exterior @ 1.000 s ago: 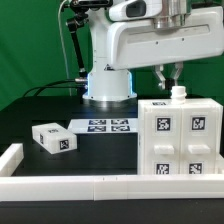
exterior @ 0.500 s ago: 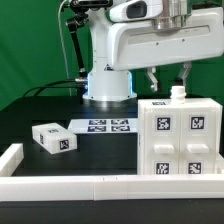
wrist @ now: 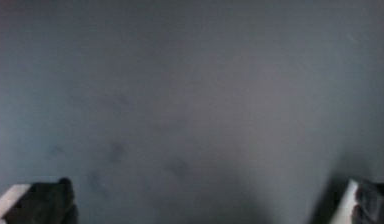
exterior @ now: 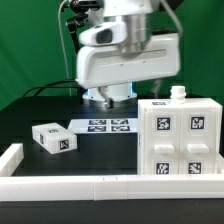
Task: Assemble cabinet
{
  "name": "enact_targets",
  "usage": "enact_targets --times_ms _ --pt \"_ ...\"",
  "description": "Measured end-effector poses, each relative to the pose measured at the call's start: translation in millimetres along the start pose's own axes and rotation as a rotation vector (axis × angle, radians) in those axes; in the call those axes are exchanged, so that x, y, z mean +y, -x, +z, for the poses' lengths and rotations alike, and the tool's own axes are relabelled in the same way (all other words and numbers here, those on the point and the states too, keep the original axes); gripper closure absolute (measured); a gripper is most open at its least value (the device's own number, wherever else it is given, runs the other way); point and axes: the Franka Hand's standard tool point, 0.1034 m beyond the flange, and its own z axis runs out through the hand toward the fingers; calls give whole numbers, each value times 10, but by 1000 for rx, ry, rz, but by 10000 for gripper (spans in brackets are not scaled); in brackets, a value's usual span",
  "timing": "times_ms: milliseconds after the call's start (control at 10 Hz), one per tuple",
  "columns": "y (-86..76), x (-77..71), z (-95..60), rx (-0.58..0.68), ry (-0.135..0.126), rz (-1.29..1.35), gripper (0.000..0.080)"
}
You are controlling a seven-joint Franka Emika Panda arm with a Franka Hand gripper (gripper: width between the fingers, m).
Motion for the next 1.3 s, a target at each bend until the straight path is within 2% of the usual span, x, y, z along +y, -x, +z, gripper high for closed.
enact_targets --times_ms 100,300,400,900,1100,1300 --pt "164 212 66 3 8 -29 3" --pt "317 523 86 8 23 -69 3" --pt "316 568 69 12 27 -64 3" --pt "340 555 95 10 27 -98 3" --pt "654 668 222 -8 23 -219 3" --pt "853 823 310 -26 12 -263 3"
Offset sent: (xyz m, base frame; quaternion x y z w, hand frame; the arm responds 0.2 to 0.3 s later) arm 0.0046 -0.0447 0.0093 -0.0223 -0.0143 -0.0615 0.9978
